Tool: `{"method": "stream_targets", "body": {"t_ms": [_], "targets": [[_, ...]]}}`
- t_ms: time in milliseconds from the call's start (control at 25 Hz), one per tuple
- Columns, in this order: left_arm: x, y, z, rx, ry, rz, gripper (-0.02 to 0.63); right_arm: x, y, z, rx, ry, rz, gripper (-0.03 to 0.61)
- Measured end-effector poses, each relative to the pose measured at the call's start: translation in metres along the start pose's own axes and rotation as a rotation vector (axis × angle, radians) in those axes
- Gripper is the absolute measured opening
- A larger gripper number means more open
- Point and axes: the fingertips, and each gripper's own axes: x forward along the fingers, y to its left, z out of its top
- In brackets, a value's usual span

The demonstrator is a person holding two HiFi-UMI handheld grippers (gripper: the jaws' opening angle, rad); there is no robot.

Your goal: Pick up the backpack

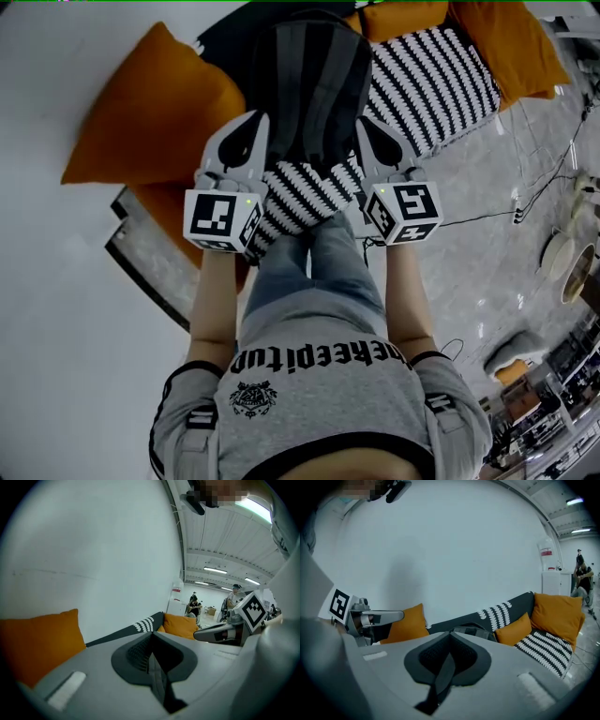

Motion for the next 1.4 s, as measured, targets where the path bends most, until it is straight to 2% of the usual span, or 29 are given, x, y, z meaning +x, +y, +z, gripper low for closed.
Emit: {"method": "stream_targets", "body": {"t_ms": [120,200,440,800,1160,1400], "targets": [[0.008,0.004,-0.02,-0.012,0.042,-0.025,0.02,0.007,0.002,-0.01,0.0,0.018,0.007,0.003],[0.017,0.006,-0.034,-0.02,0.071,-0.051,0.055,0.011,-0.001,-0.016,0.002,0.029,0.007,0.003],[0.043,0.018,-0.078,-0.033,0.154,-0.095,0.1,0.016,-0.005,-0.033,-0.002,0.058,-0.002,0.003],[0.103,0.031,-0.122,0.004,0.265,-0.151,0.223,0.011,-0.02,-0.034,0.011,0.058,0.012,0.003],[0.145,0.068,-0.189,-0.008,0.376,-0.113,0.255,0.013,-0.035,-0.062,0.037,0.083,-0.005,0.003],[0.166,0.079,-0.21,-0.024,0.41,-0.089,0.272,0.009,-0.041,-0.074,0.055,0.105,-0.012,0.003]]}}
